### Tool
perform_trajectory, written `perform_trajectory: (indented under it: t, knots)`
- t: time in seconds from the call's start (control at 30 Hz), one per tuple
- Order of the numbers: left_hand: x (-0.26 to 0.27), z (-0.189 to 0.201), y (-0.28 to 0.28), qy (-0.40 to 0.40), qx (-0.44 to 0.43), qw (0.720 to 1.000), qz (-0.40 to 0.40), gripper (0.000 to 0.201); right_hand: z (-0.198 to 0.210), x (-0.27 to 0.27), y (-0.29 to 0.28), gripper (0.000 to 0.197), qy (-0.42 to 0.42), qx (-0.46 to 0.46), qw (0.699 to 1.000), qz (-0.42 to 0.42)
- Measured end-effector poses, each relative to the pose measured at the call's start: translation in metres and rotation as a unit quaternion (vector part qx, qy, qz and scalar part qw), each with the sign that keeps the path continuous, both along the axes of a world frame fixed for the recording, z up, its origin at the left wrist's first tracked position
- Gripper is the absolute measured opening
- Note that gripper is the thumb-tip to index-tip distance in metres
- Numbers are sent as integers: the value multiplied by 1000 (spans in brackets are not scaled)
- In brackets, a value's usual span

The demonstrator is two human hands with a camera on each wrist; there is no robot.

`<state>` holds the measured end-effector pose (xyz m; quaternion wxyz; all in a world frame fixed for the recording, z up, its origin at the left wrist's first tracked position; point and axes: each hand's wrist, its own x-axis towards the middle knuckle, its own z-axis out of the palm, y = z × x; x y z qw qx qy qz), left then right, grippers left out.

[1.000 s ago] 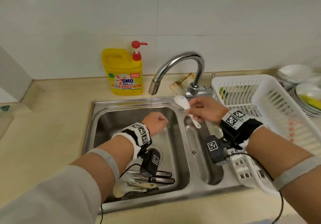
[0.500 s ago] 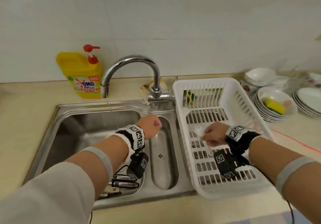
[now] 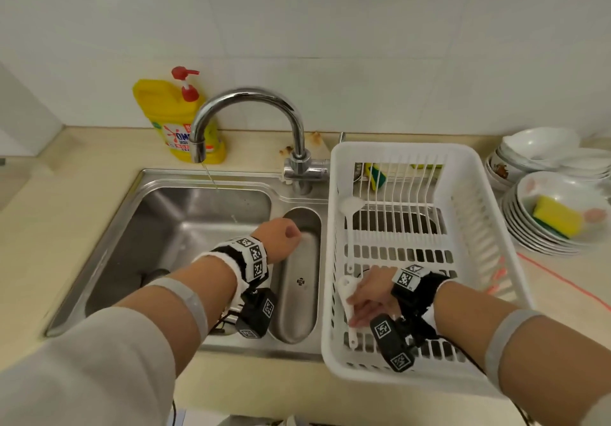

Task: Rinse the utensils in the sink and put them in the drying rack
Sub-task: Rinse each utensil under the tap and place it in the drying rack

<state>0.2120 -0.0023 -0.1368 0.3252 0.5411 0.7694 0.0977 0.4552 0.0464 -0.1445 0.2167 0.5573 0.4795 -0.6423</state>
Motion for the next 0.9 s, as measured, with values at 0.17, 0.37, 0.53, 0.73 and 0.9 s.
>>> perform_trajectory:
  t: [0.17,0.37,0.53,0.73,0.9]
  knots:
    - [-2,-3,-6,0,4,1000,18,9,-5,-3,-3,19,4,12,1000,24]
    - [-3,-7,-9,0,-2,1000,24,16,-3,-3,4,23,5,-1,997,74]
    - [-3,-12,-6,-6,-12,1000,15,12,-6,5,13,34,-24,32,994,104]
    - [-13,-9,-7,10,0,1000,-10,11,36,-10,33,30,-38,171,978,112]
    - [-50,8,-21,46,10,999,14,17,96,-69,63,26,71,466,873,123]
